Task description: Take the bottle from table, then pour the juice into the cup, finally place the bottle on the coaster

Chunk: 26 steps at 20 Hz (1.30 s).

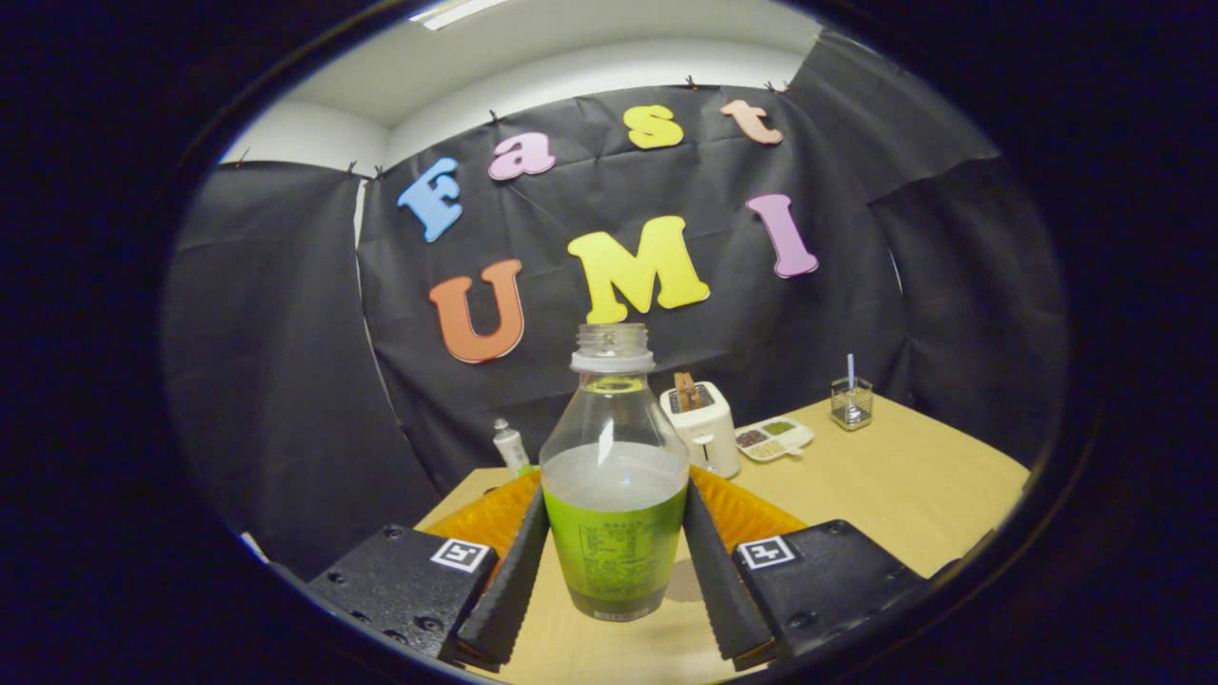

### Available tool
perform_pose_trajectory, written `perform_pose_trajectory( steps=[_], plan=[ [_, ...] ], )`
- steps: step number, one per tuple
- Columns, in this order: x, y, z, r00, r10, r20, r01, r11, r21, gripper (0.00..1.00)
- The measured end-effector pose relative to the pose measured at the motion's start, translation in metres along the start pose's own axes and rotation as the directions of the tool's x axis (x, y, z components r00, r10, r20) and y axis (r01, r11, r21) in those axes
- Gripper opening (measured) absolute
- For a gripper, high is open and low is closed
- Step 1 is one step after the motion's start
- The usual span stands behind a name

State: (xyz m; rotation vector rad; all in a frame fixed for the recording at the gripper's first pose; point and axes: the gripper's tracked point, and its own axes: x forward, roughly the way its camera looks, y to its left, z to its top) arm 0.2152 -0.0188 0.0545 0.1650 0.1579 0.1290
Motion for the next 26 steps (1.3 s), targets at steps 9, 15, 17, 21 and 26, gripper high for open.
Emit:
perform_pose_trajectory(
  steps=[9,15,17,21,26],
  plan=[
    [0.053,-0.027,-0.031,0.995,-0.086,0.054,0.094,0.981,-0.168,0.8],
    [0.106,-0.028,-0.074,0.991,-0.123,0.047,0.13,0.965,-0.227,0.81],
    [0.12,-0.029,-0.091,0.991,-0.132,0.03,0.135,0.96,-0.245,0.81],
    [0.14,-0.035,-0.111,0.986,-0.164,-0.005,0.156,0.945,-0.288,0.81],
    [0.137,-0.051,-0.117,0.977,-0.212,0.014,0.207,0.934,-0.292,0.81]
  ],
)
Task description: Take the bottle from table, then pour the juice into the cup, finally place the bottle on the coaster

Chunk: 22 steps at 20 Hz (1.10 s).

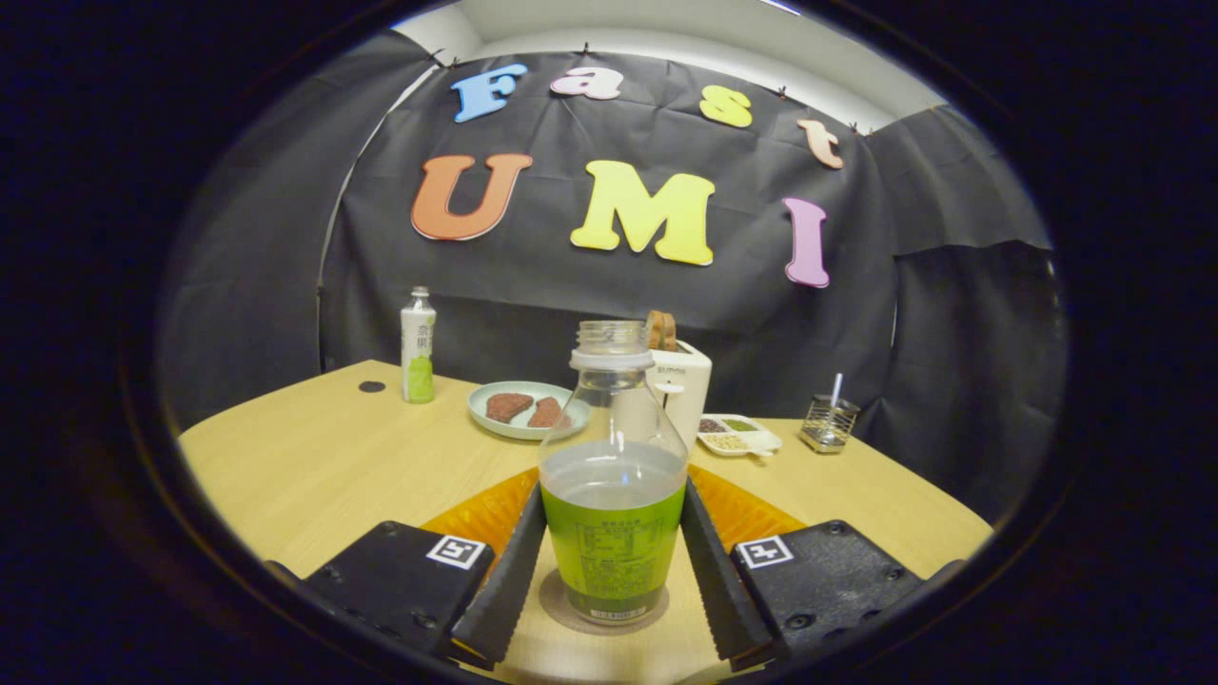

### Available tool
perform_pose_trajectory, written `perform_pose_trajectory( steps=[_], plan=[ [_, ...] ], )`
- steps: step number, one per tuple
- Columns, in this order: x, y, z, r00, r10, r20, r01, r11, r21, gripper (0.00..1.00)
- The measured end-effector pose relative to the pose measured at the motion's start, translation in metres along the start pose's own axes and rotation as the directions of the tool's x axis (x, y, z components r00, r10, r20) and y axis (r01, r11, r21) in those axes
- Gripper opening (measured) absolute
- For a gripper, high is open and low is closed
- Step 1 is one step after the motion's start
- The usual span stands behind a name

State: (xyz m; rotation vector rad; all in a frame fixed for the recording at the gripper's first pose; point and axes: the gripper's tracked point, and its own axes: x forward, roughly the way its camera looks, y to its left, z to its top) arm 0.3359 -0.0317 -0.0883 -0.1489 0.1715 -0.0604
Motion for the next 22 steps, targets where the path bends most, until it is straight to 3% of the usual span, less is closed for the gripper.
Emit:
perform_pose_trajectory(
  steps=[4,11,13,22],
  plan=[
    [0.003,0.002,0.001,0.998,0.033,0.052,-0.039,0.991,0.131,0.81],
    [0.007,0.002,-0.017,0.999,0.046,0.01,-0.047,0.984,0.172,0.84],
    [0.006,0.006,-0.022,0.999,0.05,-0.019,-0.046,0.985,0.163,0.95],
    [-0.055,-0.001,0.018,0.998,0.019,0.052,-0.022,0.998,0.065,1.0]
  ],
)
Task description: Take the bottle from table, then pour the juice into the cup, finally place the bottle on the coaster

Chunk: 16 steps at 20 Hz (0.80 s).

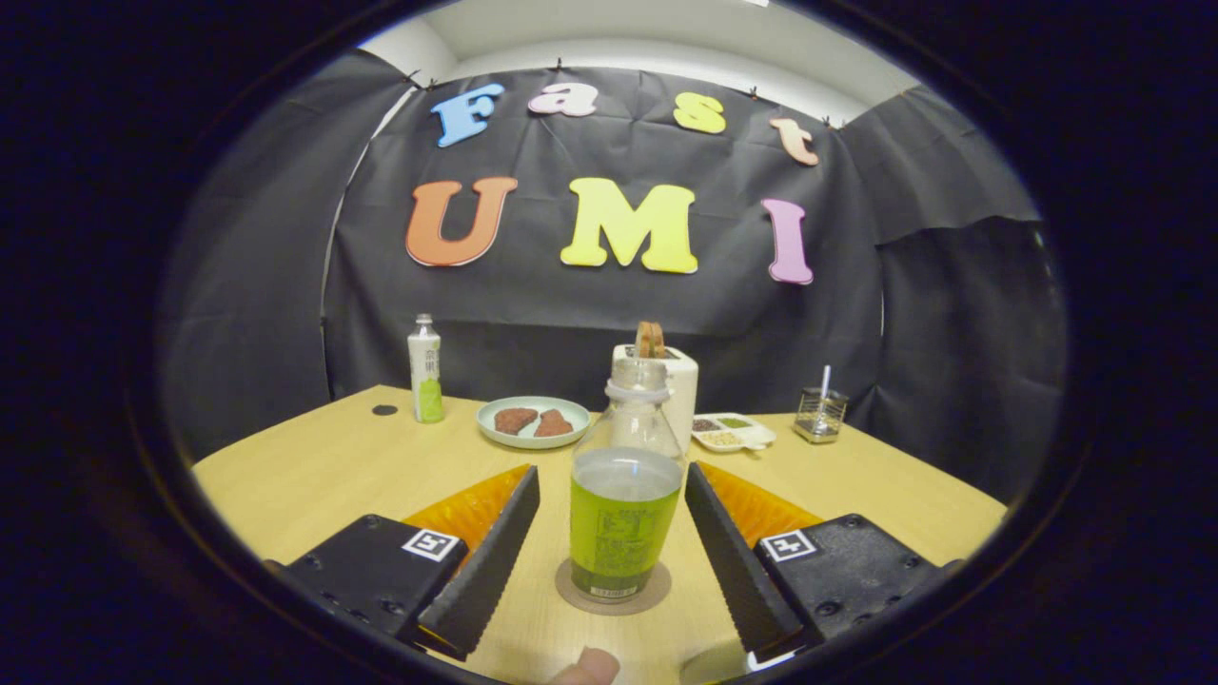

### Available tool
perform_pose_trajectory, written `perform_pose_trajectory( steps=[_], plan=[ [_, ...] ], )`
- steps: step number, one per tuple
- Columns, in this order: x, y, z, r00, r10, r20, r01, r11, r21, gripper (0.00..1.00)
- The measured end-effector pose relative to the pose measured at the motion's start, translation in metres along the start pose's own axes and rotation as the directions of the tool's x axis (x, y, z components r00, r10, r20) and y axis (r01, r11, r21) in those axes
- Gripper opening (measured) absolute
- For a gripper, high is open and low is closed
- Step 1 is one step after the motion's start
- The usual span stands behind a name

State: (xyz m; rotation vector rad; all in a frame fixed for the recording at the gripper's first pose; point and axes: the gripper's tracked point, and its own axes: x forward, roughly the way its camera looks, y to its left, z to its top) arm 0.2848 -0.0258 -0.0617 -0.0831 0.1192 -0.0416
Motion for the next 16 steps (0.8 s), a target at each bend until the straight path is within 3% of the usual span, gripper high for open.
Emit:
perform_pose_trajectory(
  steps=[8,16],
  plan=[
    [-0.1,-0.01,0.042,0.997,0.014,0.07,-0.019,0.996,0.082,1.0],
    [-0.146,-0.022,0.043,1.0,0.018,0.004,-0.018,0.999,0.044,1.0]
  ],
)
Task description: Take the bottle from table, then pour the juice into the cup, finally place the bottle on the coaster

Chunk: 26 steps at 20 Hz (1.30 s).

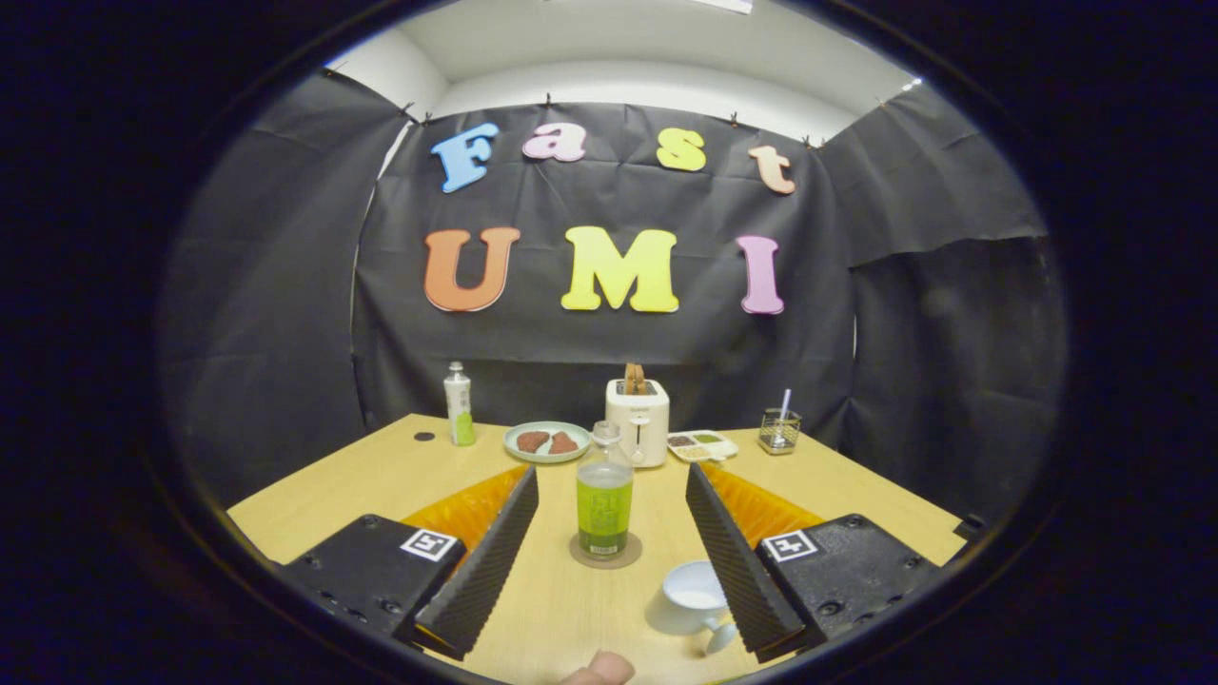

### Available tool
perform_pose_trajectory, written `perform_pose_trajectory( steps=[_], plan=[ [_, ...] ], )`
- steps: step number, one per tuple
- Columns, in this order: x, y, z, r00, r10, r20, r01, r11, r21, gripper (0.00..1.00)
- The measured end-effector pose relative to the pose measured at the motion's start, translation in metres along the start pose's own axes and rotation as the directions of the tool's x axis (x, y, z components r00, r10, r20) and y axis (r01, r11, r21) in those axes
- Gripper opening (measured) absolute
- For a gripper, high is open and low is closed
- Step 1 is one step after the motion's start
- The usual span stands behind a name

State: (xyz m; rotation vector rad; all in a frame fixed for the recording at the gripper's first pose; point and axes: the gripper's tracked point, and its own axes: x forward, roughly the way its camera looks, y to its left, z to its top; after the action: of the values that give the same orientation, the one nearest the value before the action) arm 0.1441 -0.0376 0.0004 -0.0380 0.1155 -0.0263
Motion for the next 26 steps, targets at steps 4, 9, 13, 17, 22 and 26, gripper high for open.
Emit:
perform_pose_trajectory(
  steps=[4,9,13,17,22,26],
  plan=[
    [-0.028,-0.013,0.017,1.0,-0.003,0.018,0.003,1.0,-0.015,1.0],
    [-0.072,-0.015,0.038,0.997,0.005,0.082,-0.002,1.0,-0.031,1.0],
    [-0.108,-0.008,0.034,0.996,0.025,0.09,-0.022,0.999,-0.038,1.0],
    [-0.134,-0.005,0.025,0.997,0.035,0.074,-0.034,0.999,-0.019,1.0],
    [-0.143,-0.001,0.008,0.998,0.066,0.005,-0.066,0.998,0.012,1.0],
    [-0.149,-0.01,0.014,0.996,0.081,0.023,-0.083,0.994,0.076,1.0]
  ],
)
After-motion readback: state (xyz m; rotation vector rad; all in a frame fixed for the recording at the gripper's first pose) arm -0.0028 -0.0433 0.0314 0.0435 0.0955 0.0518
